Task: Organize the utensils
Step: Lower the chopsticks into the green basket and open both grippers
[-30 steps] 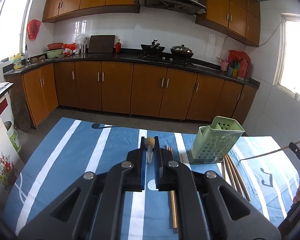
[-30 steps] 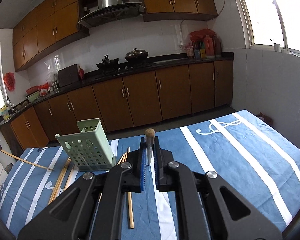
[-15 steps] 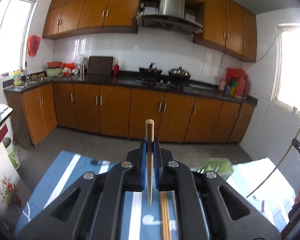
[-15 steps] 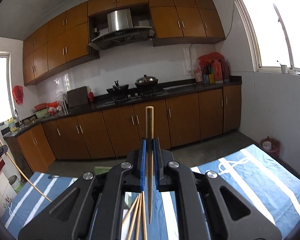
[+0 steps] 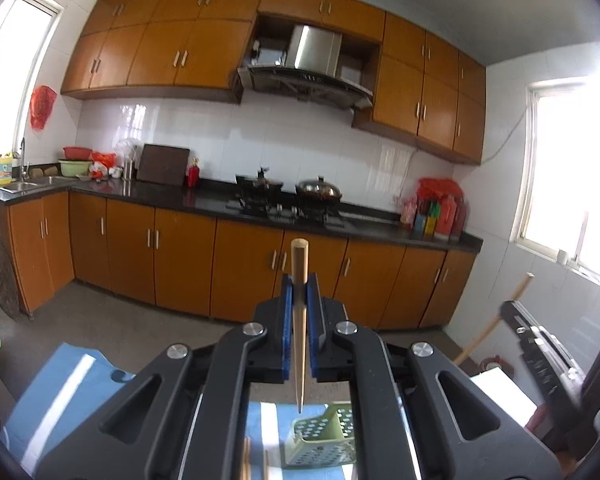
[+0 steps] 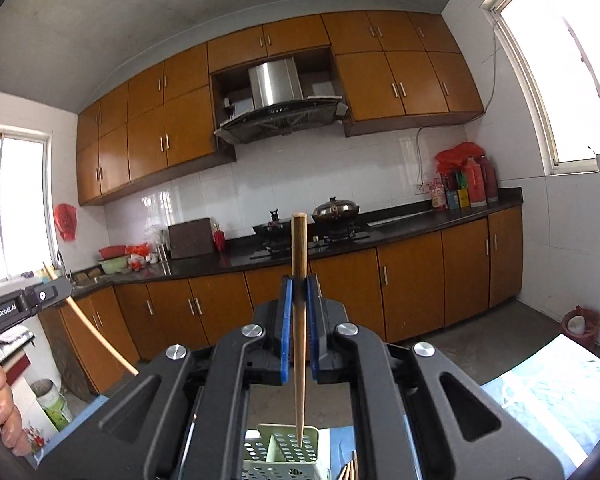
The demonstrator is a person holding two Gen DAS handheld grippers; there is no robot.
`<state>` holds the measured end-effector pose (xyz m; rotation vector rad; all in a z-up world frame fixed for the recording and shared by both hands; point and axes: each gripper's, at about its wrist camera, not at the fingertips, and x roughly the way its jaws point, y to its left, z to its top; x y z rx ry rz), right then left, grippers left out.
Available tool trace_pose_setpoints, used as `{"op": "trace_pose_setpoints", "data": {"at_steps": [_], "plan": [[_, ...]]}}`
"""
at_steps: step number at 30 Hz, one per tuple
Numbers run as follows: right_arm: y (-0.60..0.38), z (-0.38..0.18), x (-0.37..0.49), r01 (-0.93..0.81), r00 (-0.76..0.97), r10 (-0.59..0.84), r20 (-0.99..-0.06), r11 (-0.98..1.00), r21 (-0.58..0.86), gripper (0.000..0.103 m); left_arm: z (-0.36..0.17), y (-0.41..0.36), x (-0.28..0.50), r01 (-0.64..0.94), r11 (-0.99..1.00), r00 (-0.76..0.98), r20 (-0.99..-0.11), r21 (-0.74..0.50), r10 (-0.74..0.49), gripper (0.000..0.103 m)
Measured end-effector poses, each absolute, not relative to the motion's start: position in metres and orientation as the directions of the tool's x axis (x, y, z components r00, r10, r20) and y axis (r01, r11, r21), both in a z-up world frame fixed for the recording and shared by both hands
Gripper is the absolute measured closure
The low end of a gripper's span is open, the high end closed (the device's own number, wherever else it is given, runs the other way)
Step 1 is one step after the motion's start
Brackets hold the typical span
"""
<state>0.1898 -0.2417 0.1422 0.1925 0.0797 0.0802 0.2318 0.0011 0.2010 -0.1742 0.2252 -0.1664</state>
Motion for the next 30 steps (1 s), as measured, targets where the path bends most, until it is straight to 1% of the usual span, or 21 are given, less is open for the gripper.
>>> {"op": "trace_pose_setpoints", "data": {"at_steps": [5, 10, 15, 17, 19, 21, 22, 23, 24, 26, 30], "plan": [[-0.235, 0.123, 0.200, -0.069, 0.987, 0.095, -0.129, 0.979, 0.191, 0.095, 0.170, -0.017, 0.248, 0.157, 0.966, 0.944, -0.256, -0.204, -0.207, 0.095], [-0.230, 0.108, 0.203, -0.070, 0.982, 0.097, -0.159, 0.983, 0.168, 0.095, 0.144, -0.030, 0.256, 0.153, 0.972, 0.933, -0.298, -0.177, -0.201, 0.095], [-0.230, 0.094, 0.206, -0.059, 0.973, 0.096, -0.208, 0.983, 0.176, 0.095, 0.121, -0.031, 0.262, 0.147, 0.972, 0.911, -0.358, -0.183, -0.205, 0.095], [-0.232, 0.093, 0.203, -0.056, 0.973, 0.094, -0.213, 0.983, 0.178, 0.095, 0.117, -0.030, 0.262, 0.149, 0.971, 0.903, -0.374, -0.186, -0.210, 0.095], [-0.233, 0.093, 0.200, -0.054, 0.972, 0.092, -0.215, 0.983, 0.173, 0.095, 0.117, -0.029, 0.258, 0.155, 0.971, 0.902, -0.374, -0.183, -0.215, 0.091], [-0.236, 0.095, 0.195, -0.052, 0.973, 0.089, -0.212, 0.984, 0.172, 0.094, 0.118, -0.028, 0.254, 0.156, 0.972, 0.905, -0.369, -0.178, -0.213, 0.078], [-0.237, 0.096, 0.193, -0.050, 0.974, 0.086, -0.209, 0.984, 0.172, 0.093, 0.120, -0.026, 0.250, 0.156, 0.972, 0.908, -0.363, -0.178, -0.212, 0.075], [-0.239, 0.098, 0.190, -0.048, 0.975, 0.085, -0.206, 0.984, 0.174, 0.087, 0.121, -0.023, 0.247, 0.155, 0.972, 0.910, -0.356, -0.178, -0.211, 0.074], [-0.242, 0.101, 0.186, -0.045, 0.977, 0.081, -0.199, 0.983, 0.180, 0.075, 0.122, -0.021, 0.245, 0.154, 0.972, 0.911, -0.354, -0.178, -0.210, 0.074], [-0.247, 0.104, 0.176, -0.037, 0.981, 0.072, -0.181, 0.982, 0.185, 0.063, 0.125, -0.017, 0.238, 0.150, 0.972, 0.913, -0.351, -0.180, -0.206, 0.074], [-0.259, 0.102, 0.156, -0.012, 0.981, 0.045, -0.190, 0.986, 0.167, 0.062, 0.129, 0.001, 0.224, 0.123, 0.976, 0.918, -0.354, -0.177, -0.180, 0.071]]}}
